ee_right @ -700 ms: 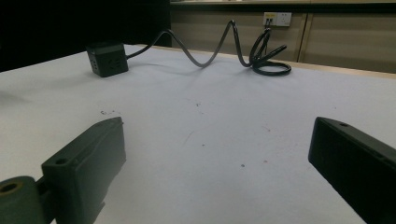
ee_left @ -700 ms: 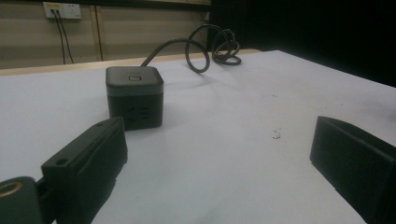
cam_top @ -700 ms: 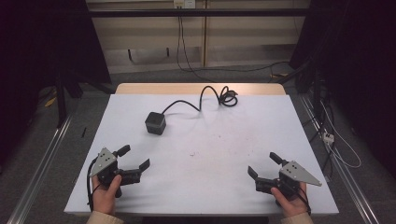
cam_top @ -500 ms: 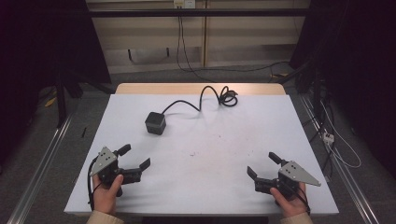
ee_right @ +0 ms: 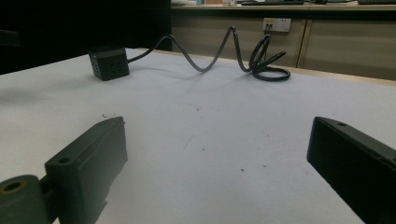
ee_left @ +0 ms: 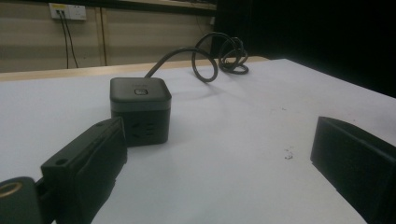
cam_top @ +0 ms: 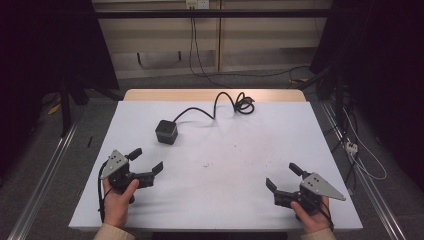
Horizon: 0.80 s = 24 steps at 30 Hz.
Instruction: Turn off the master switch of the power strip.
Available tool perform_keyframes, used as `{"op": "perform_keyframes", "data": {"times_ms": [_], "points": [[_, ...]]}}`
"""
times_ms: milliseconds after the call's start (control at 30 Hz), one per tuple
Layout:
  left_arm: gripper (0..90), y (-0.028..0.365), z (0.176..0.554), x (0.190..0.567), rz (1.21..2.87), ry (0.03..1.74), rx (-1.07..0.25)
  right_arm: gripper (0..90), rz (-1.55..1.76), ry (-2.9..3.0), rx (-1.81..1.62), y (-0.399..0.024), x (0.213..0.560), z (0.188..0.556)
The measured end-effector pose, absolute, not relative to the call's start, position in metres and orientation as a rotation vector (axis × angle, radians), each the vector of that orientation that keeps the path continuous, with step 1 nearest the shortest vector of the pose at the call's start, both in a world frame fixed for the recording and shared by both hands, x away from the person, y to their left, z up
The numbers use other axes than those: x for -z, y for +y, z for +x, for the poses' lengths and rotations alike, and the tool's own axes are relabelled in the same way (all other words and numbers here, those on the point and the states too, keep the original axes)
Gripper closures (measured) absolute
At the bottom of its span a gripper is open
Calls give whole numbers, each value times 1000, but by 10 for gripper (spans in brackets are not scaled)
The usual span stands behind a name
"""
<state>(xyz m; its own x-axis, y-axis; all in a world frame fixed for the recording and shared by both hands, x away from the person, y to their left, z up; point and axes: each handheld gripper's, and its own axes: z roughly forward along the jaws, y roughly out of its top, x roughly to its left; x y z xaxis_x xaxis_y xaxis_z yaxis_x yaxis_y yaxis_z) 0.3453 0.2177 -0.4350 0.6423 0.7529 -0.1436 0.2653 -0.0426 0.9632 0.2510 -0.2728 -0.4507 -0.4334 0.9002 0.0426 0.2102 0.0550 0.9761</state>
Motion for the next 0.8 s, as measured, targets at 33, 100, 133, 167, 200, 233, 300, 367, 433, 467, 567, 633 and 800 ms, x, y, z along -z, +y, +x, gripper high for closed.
{"op": "perform_keyframes", "data": {"times_ms": [33,100,133,167,200,233,300,367,433,467,567,633,800], "points": [[34,218,346,435,1610,862,-484,42,1121,1711,-1421,-273,451,251],[34,217,348,434,1610,864,-480,42,1123,1709,-1420,-273,451,251],[34,217,349,433,1617,859,-485,42,1123,1710,-1419,-273,451,251],[34,216,349,433,1608,861,-484,42,1123,1710,-1419,-273,451,251],[35,216,350,432,1607,863,-483,42,1122,1710,-1420,-273,451,251],[36,216,351,432,1610,863,-487,43,1116,1712,-1419,-273,450,251],[36,216,353,431,1610,870,-496,43,1115,1713,-1419,-273,450,251],[36,217,356,432,1608,888,-488,43,1114,1712,-1420,-272,450,250],[36,218,360,433,1607,904,-484,43,1113,1712,-1420,-272,450,250],[36,218,362,433,1604,909,-483,43,1113,1713,-1419,-272,450,250],[36,217,366,432,1600,905,-489,44,1118,1710,-1422,-273,450,250],[36,216,367,432,1599,908,-492,44,1115,1711,-1422,-273,450,250],[38,214,373,430,1629,920,-507,46,1105,1715,-1423,-272,450,250]]}}
